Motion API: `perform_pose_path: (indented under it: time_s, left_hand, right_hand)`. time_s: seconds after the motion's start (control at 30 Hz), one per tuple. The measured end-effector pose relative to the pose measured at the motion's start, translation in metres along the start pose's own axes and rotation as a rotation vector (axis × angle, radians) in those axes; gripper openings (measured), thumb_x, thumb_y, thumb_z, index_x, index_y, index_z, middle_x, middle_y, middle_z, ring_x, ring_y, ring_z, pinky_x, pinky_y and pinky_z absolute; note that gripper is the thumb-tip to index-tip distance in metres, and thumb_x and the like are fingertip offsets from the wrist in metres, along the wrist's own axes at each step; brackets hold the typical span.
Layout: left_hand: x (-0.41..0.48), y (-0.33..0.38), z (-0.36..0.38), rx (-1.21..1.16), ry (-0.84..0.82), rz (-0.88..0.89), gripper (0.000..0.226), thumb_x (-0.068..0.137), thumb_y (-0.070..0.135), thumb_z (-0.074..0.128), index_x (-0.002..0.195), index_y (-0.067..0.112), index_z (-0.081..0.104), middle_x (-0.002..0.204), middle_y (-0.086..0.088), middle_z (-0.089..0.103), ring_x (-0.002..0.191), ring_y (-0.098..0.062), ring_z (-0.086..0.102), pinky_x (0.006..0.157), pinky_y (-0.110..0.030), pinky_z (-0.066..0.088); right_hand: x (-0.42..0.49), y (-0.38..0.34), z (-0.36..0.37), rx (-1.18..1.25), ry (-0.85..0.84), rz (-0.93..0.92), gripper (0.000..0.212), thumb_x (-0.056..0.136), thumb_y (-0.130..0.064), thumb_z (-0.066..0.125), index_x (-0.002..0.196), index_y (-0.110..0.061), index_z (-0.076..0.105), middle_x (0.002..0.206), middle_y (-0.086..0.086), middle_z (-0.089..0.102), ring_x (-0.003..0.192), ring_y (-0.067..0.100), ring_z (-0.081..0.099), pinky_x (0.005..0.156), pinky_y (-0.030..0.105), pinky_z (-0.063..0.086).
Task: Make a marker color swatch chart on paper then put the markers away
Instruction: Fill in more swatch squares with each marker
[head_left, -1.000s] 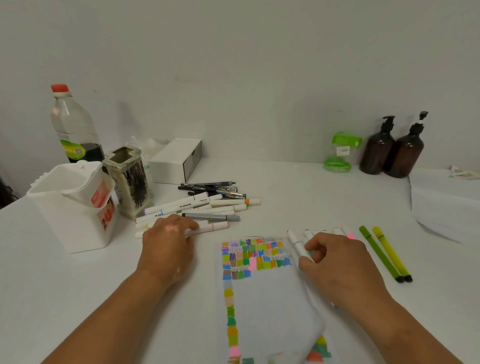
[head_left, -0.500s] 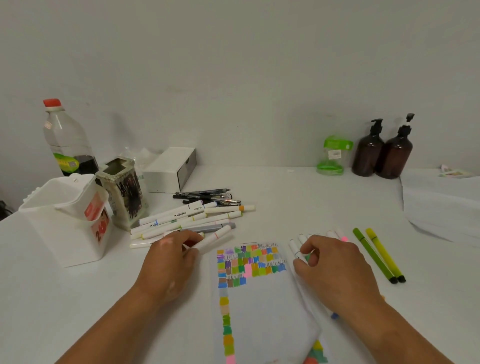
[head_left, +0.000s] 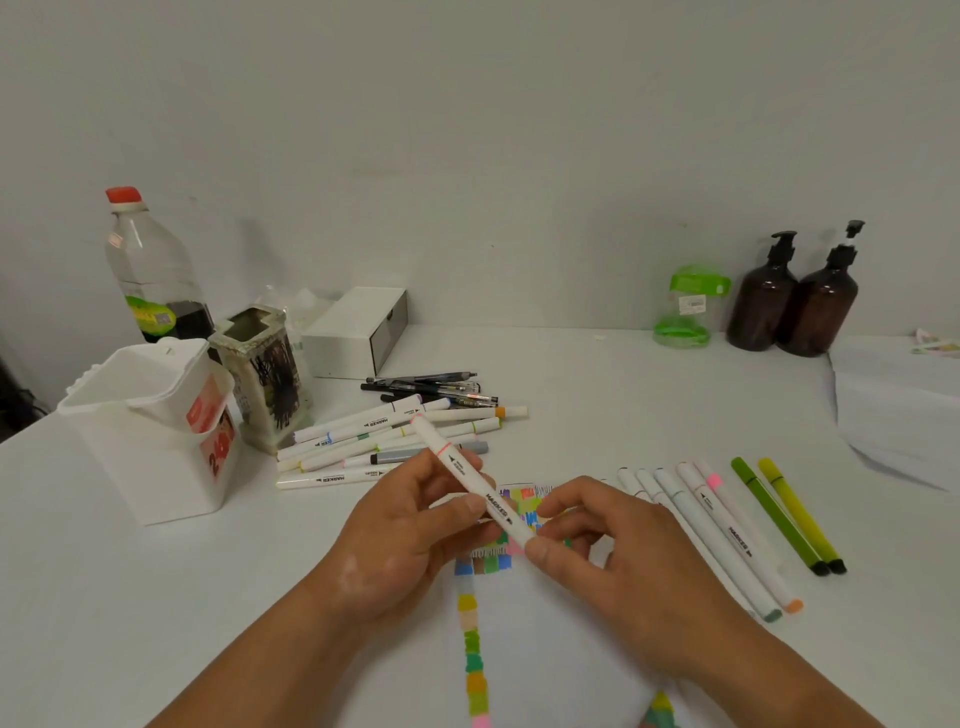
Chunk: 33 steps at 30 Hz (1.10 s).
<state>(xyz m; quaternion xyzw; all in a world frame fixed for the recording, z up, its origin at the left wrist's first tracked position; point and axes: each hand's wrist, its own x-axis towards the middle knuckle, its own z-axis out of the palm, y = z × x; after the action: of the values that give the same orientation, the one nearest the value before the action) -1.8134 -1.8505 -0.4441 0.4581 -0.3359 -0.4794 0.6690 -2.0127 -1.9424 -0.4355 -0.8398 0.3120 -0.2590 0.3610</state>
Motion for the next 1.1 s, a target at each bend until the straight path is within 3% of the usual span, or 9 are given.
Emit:
perform_pose_path:
  time_s: [0.07,0.23,0.4,0.57,0.67,0.77,0.83,0.93,1.1]
  left_hand:
    - [-0.002,-0.002,0.003,-0.016,-0.038,-0.008,0.036,0.076,0.001,0.071,0.111,0.001,0.063,0.104,-0.017,0.070,0.101,-0.040,0.070,0.080,-0.038,0.060]
    - [-0.001,0.008,-0.005,0.043,0.003,0.039,0.023,0.074,0.005,0.073,0.096,0.009,0.072,0.104,-0.022,0.072,0.100,-0.037,0.071,0.078,-0.035,0.061]
    - [-0.006,0.010,-0.012,0.729,0.046,0.161,0.013,0.084,0.020,0.076,0.086,0.031,0.068,0.094,0.005,0.076,0.085,-0.014,0.074,0.071,-0.023,0.058]
    - [-0.011,0.000,-0.001,1.098,-0.130,0.274,0.019,0.099,0.035,0.057,0.116,0.037,0.066,0.093,0.034,0.063,0.085,0.001,0.061,0.068,-0.007,0.042]
    - [-0.013,0.001,0.002,1.165,-0.208,0.329,0.022,0.104,0.036,0.045,0.115,0.034,0.065,0.088,0.022,0.061,0.083,-0.003,0.055,0.067,-0.010,0.038]
    - [-0.014,0.004,0.006,1.193,-0.243,0.336,0.023,0.105,0.039,0.041,0.111,0.031,0.062,0.087,0.011,0.060,0.079,-0.010,0.052,0.066,-0.022,0.042]
    - [-0.015,0.005,0.009,1.191,-0.277,0.352,0.026,0.104,0.040,0.040,0.114,0.029,0.062,0.086,0.015,0.060,0.077,-0.008,0.054,0.065,-0.022,0.042]
    - [-0.016,0.006,0.014,1.175,-0.335,0.384,0.026,0.105,0.037,0.043,0.118,0.028,0.064,0.080,0.033,0.054,0.075,0.006,0.053,0.064,-0.007,0.033]
    - [-0.017,0.007,0.015,1.191,-0.309,0.412,0.024,0.102,0.048,0.044,0.111,0.037,0.063,0.067,0.028,0.052,0.062,0.001,0.049,0.058,-0.009,0.031]
  right_hand:
    - [0.001,-0.001,0.003,0.054,-0.014,0.005,0.018,0.086,-0.046,0.076,0.097,-0.045,0.063,0.082,-0.021,0.075,0.076,0.005,0.064,0.063,0.012,0.042]
    - [0.004,0.003,-0.005,0.184,0.116,0.040,0.016,0.082,-0.031,0.082,0.086,-0.044,0.074,0.076,-0.010,0.074,0.073,0.009,0.064,0.061,0.013,0.045]
    - [0.005,0.006,-0.014,0.285,0.185,0.053,0.017,0.083,-0.021,0.081,0.081,-0.038,0.077,0.072,-0.011,0.074,0.052,-0.001,0.056,0.050,0.008,0.041]
    - [0.004,0.006,-0.010,0.381,0.126,0.041,0.018,0.072,-0.036,0.081,0.088,-0.031,0.077,0.070,-0.008,0.069,0.053,0.002,0.054,0.054,0.012,0.041]
    - [0.003,0.005,-0.007,0.464,0.076,0.031,0.034,0.065,-0.044,0.079,0.093,-0.026,0.077,0.071,-0.001,0.068,0.056,0.009,0.055,0.053,0.023,0.046]
    - [0.003,0.004,-0.004,0.558,0.026,0.040,0.025,0.069,-0.033,0.082,0.091,-0.022,0.077,0.065,0.005,0.063,0.056,0.022,0.053,0.050,0.031,0.046]
    - [0.002,0.002,-0.002,0.568,-0.024,0.034,0.023,0.071,-0.033,0.082,0.090,-0.022,0.076,0.062,0.006,0.063,0.054,0.022,0.054,0.050,0.031,0.046]
    - [-0.001,-0.003,0.003,0.562,-0.096,0.021,0.030,0.068,-0.042,0.084,0.090,-0.022,0.076,0.063,0.006,0.065,0.054,0.020,0.057,0.049,0.030,0.048]
    - [-0.002,-0.003,0.003,0.560,-0.093,0.028,0.031,0.070,-0.045,0.084,0.089,-0.022,0.075,0.067,0.010,0.068,0.058,0.026,0.059,0.053,0.035,0.049]
